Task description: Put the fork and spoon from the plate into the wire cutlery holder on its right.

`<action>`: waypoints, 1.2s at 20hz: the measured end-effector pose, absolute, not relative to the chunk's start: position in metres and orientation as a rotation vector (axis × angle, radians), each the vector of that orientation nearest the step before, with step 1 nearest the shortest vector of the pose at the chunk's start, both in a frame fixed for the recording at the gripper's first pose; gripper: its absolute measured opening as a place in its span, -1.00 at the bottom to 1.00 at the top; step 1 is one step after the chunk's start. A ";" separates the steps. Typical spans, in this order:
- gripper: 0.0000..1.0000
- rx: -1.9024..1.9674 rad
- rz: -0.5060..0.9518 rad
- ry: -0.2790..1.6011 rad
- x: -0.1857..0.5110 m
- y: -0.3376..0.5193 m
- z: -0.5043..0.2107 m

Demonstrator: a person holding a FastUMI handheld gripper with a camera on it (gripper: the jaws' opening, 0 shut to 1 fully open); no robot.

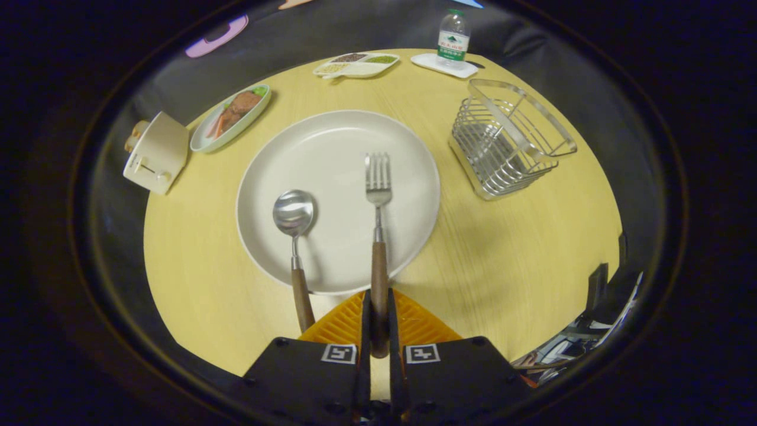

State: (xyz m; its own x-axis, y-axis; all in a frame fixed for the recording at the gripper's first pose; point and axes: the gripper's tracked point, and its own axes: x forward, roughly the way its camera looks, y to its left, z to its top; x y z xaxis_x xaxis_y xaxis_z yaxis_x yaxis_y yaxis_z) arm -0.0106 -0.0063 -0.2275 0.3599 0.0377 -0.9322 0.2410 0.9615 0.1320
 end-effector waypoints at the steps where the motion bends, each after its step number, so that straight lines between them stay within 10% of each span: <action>1: -0.67 0.271 -0.134 1.193 -0.008 -0.004 -0.228; 24: -0.78 0.368 -0.194 1.026 -0.005 -0.047 -0.123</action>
State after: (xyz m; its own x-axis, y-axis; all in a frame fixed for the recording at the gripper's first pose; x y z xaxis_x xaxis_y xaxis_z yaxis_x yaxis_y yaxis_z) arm -0.0052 -0.0472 -0.1225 0.5080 0.0139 -0.8612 0.3268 0.9220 0.2076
